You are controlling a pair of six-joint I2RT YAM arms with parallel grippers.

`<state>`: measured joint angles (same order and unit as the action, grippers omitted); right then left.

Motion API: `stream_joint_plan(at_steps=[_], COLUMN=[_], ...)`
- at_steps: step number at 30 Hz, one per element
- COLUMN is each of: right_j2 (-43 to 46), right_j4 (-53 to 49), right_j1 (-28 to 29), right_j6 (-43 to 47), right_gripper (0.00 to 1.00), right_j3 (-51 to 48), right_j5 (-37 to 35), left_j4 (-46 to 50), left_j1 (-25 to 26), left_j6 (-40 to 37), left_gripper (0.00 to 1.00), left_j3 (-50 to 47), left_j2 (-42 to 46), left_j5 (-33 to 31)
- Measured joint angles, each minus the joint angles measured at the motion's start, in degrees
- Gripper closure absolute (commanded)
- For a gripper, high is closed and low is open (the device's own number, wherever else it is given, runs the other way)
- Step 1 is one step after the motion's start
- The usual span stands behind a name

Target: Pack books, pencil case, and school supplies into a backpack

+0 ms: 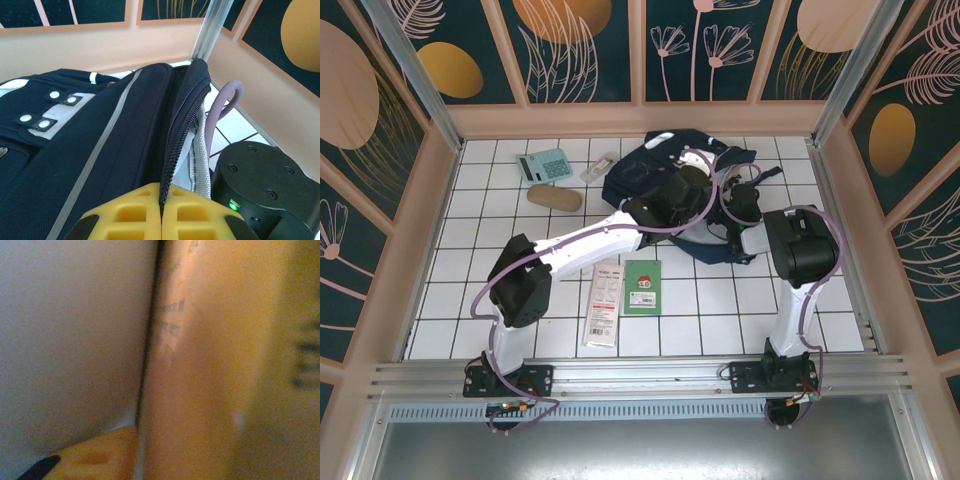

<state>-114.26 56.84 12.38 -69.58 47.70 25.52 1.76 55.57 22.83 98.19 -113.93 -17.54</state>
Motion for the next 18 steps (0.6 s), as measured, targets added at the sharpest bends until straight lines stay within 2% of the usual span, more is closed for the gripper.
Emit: stream_joint_plan(at_steps=[3, 10, 15, 18], right_j2=[1.9, 9.0, 10.7, 10.7], right_j4=[-6.0, -25.6, -36.5, -40.4], right_j1=[0.1, 0.4, 0.8, 1.2], right_j6=[4.0, 15.6, 22.8, 25.5], right_gripper=[0.50, 0.46, 0.52, 0.63], right_j3=[0.5, 3.0, 6.1, 7.7], right_j5=[-0.7, -6.3, -11.2, -13.0], left_j4=[0.0, 0.0, -0.1, -0.1], left_j1=[-0.1, -0.1, 0.0, 0.0], left_j6=[0.0, 0.0, 0.0, 0.0], left_gripper=[1.00, 1.00, 1.00, 1.00], left_j3=[-0.4, -0.9, -1.4, -1.4], left_j2=[0.8, 1.1, 1.2, 1.2], left_j5=[-0.6, -0.9, -0.9, -1.0])
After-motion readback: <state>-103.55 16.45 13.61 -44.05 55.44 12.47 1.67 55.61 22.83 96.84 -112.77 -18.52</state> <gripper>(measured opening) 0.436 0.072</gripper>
